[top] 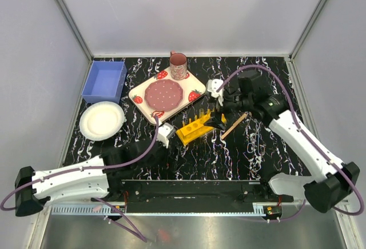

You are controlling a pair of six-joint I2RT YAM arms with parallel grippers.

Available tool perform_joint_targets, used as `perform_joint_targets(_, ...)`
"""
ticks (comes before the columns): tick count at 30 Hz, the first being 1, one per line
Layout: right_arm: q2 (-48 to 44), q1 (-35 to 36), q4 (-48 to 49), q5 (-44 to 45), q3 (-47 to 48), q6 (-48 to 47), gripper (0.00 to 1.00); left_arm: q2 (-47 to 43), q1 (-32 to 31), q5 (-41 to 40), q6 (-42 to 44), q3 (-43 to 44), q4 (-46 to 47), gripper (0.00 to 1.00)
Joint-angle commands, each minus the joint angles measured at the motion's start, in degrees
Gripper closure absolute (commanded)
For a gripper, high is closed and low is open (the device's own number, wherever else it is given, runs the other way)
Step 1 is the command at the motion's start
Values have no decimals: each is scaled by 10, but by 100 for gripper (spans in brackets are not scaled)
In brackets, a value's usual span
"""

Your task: Organize the chemistry lab equipment

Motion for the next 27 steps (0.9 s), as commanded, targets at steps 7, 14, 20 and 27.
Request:
perform_joint_targets(7,-138,-157,-116,-106,-33,23,0,113,-42,-33,8,53,91,23)
perform_joint_targets(14,-172,-275,-3,-163,-138,146,0,222,-46,-64,-46,54,178,53)
perform_joint_targets(20,-157,-336,123,-184,-201,257,0,313,-46,-153,-108,77,211,64)
perform_joint_targets(27,-159,-355,191,-190,-246,306,0,344,-46,-225,-190,48,257,69)
